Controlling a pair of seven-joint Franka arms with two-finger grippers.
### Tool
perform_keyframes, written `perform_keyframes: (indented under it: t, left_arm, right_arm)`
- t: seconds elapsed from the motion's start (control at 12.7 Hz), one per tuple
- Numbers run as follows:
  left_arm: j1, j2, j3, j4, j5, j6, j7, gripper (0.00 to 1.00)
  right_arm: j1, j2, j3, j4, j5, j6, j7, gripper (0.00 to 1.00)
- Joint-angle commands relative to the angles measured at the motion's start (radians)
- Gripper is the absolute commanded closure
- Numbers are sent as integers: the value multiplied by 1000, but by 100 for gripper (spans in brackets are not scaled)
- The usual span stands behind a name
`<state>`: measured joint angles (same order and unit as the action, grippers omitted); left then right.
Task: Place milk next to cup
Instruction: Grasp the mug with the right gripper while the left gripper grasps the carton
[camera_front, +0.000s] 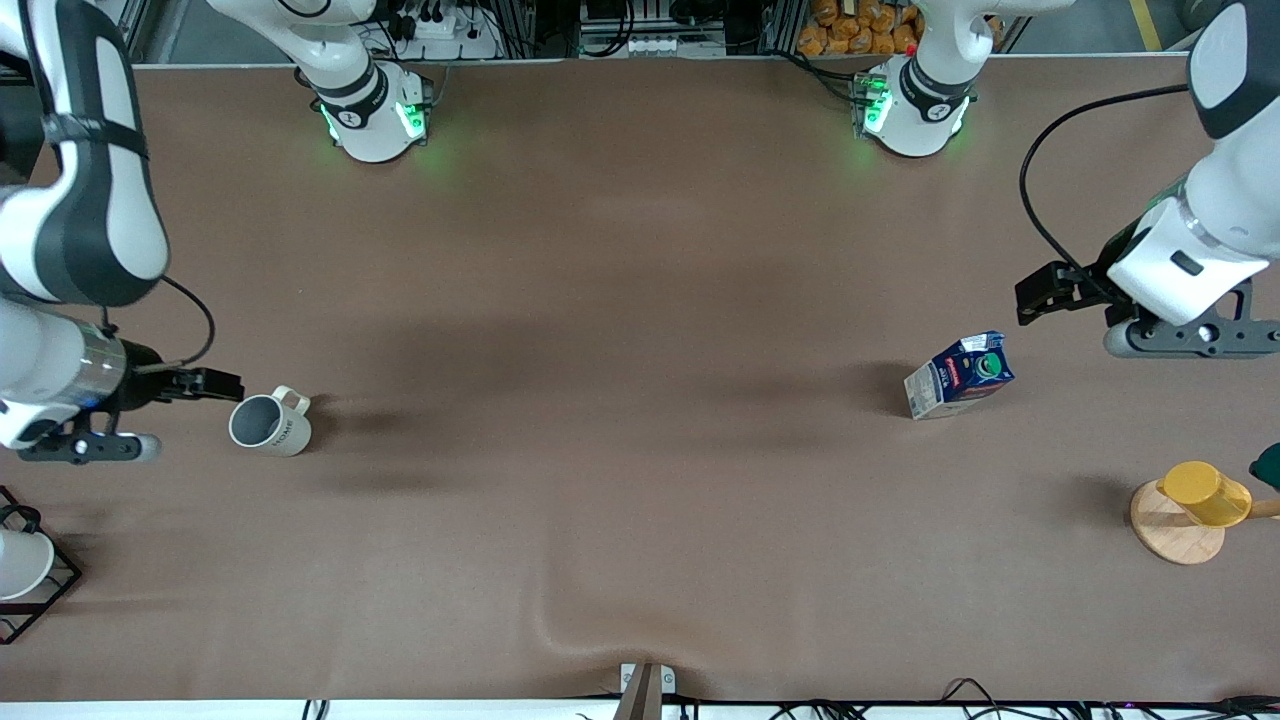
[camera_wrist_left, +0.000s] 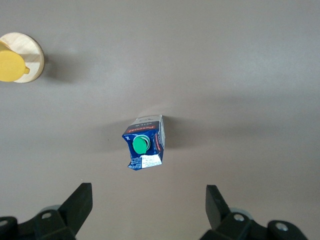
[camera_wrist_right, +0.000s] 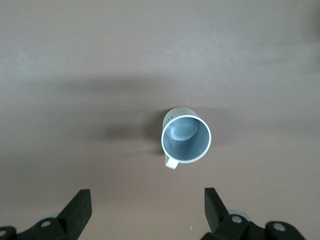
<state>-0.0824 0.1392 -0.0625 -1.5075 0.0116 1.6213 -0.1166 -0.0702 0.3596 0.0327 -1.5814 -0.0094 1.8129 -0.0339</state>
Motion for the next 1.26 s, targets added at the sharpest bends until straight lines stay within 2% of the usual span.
perform_keyframes:
  t: [0.0,0.47,0.71,1.18]
  left_arm:
    - [4,5,0,21,-12,-3,-9,0]
    - [4,5,1,18,-4,-8,-15,0]
    - [13,7,1,15,-5,-6,-14,0]
    - [4,10,1,17,1,-5,-34,0]
  right_arm:
    - [-10,-7,6,-66,-17,64,-11,0]
    - [-20,-2,6,-229,-17,262,-8,0]
    - [-20,51,4,-233,-15,269,5,0]
    - [-25,160,1,-229,-15,367,12,0]
